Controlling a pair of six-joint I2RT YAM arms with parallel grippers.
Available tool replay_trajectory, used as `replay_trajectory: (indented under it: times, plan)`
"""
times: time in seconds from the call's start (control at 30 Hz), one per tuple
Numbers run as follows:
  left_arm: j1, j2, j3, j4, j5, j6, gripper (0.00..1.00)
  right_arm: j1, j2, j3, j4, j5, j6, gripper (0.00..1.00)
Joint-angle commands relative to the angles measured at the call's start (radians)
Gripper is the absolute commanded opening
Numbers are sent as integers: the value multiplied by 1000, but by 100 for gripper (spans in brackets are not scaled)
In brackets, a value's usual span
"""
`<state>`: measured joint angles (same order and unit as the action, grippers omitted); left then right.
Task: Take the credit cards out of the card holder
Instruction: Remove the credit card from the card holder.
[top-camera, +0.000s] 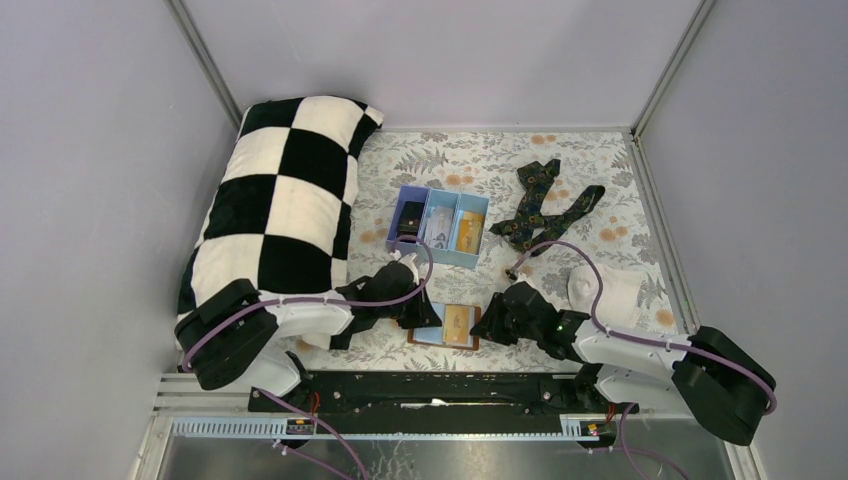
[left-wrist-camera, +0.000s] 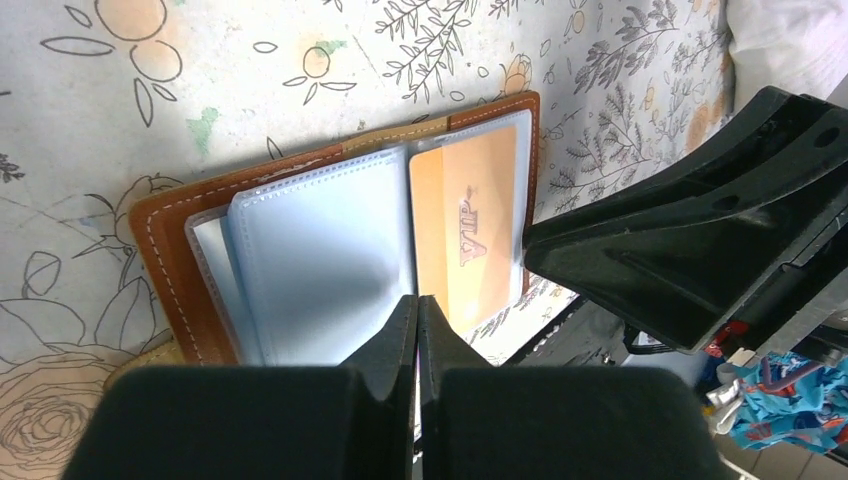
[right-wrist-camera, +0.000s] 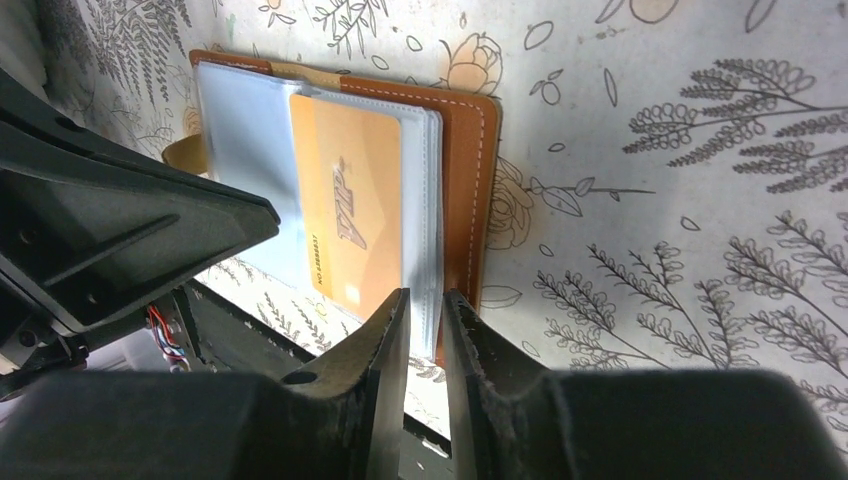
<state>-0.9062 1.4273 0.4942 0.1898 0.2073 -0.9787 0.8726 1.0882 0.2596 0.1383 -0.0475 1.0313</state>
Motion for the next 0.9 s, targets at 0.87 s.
replay_trajectory:
  times: [0.87]
  plan:
    - [10, 67, 31, 67, 93, 14, 35, 11, 62, 45, 45, -14, -3, 26]
